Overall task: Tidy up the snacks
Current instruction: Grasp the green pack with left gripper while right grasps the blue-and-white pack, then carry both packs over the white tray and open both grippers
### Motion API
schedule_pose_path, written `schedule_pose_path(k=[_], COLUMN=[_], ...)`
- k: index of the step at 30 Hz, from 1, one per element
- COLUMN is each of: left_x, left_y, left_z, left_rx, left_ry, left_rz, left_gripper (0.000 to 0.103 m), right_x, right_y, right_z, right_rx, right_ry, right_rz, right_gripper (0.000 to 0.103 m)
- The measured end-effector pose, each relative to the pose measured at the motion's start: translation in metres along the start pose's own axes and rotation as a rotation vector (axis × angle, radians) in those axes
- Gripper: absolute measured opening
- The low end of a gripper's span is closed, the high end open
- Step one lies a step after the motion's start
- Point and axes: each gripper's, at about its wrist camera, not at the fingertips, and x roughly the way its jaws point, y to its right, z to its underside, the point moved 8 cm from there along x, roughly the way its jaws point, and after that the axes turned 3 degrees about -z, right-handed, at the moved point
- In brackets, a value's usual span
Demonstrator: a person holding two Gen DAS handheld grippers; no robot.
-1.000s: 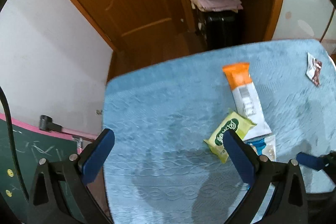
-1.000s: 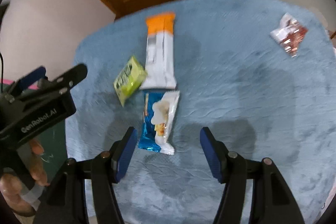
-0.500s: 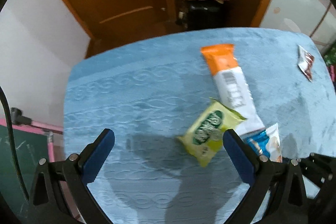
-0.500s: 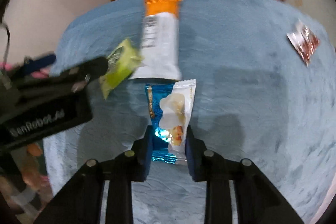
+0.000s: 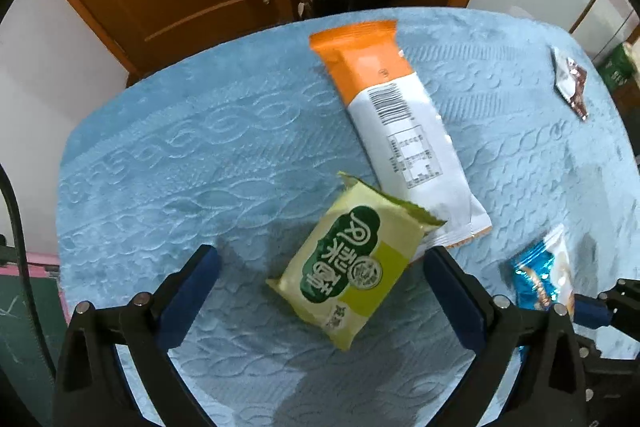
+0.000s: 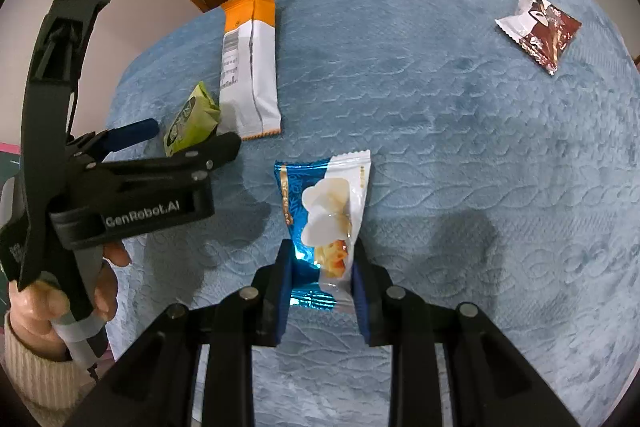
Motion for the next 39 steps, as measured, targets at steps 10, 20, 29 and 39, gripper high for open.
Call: schedule_pose_path(k=[10, 20, 29, 39], left_x=[-0.025, -0.134, -0.299, -0.352], left_y=[0.018, 0.02, 0.053, 0.091], left_z=[0.021, 0.053, 0.129, 0.255], left_rx=[0.115, 0.078, 0.053, -0.036], left_ry=[0.065, 0.155, 0.374, 0.41], left_rz=[-0.036, -0.051, -0.021, 0.034], left_gripper=[0.046, 0.046, 0.046, 0.046], right_x=[-0.005, -0.092, -0.236, -0.295], right_y=[-0.001, -0.011, -0.04, -0.04], right_z=[0.009, 0.041, 0.11, 0.215], right_rx=[0.007, -0.007, -0.143, -0.275], right_ry=[-0.012, 0.116, 0.402, 0.567], right_rz=[-0.007, -0.072, -0.082, -0.066], right_gripper=[0.026, 0.026, 0.026, 0.026])
